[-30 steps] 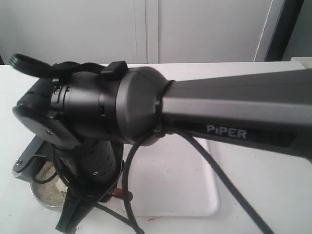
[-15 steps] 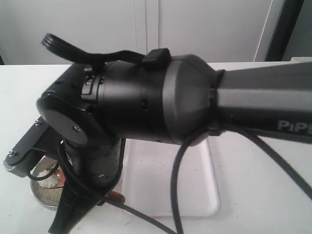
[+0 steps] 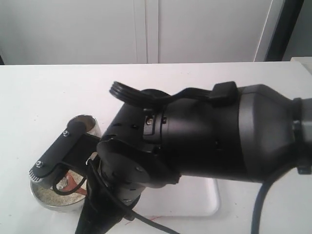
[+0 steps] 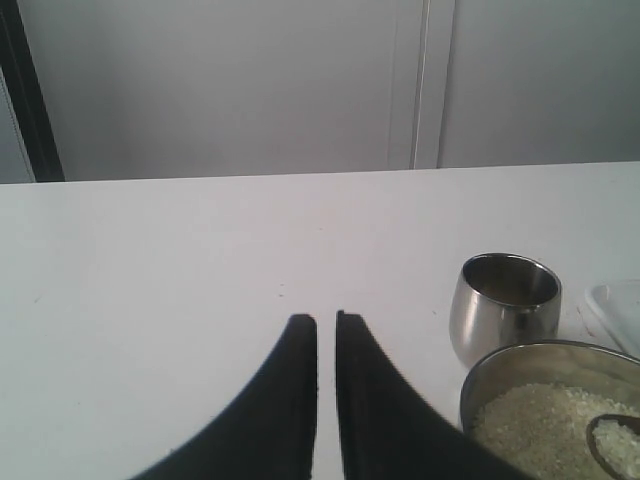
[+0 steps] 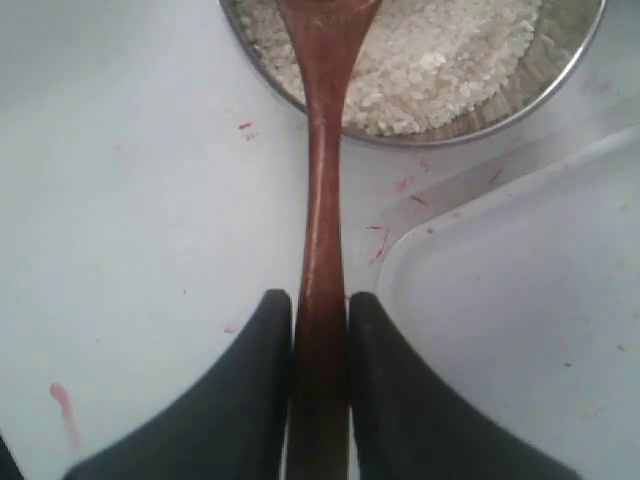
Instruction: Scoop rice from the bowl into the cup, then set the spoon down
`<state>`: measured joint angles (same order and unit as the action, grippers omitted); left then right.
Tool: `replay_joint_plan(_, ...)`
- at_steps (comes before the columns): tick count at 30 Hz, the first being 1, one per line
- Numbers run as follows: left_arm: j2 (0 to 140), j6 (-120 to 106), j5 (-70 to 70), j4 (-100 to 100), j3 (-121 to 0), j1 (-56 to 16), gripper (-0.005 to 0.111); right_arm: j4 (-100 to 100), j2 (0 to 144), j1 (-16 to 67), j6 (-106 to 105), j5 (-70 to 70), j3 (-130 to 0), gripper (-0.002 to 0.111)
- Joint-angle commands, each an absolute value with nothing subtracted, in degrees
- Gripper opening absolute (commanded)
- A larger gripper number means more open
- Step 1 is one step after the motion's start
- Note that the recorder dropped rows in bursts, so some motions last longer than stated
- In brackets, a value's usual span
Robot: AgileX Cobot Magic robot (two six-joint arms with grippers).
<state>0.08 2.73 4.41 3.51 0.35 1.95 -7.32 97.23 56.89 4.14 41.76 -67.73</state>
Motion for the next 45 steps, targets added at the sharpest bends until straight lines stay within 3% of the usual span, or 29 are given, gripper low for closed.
replay_joint_plan(1, 0.0, 2.81, 4.64, 3.83, 0.0, 2.07, 0.014, -8.0, 96.16, 56.49, 5.3, 40.08, -66.56, 0.0)
replay_joint_plan(20, 0.0, 2.81, 4.64, 3.83, 0.0, 2.07, 0.014, -11.61, 96.12, 51.04, 7.3, 44.68, -67.62, 0.0)
replay_joint_plan(31, 0.0, 2.81, 4.64, 3.83, 0.0, 2.07, 0.014, -11.61, 97.71, 45.32, 3.46, 52.03, -81.91, 0.0)
replay_joint_plan(45, 0.0, 2.81, 4.64, 3.83, 0.0, 2.07, 0.014, -12.6, 110.24, 42.65, -3.94, 64.15, -101.39, 0.0)
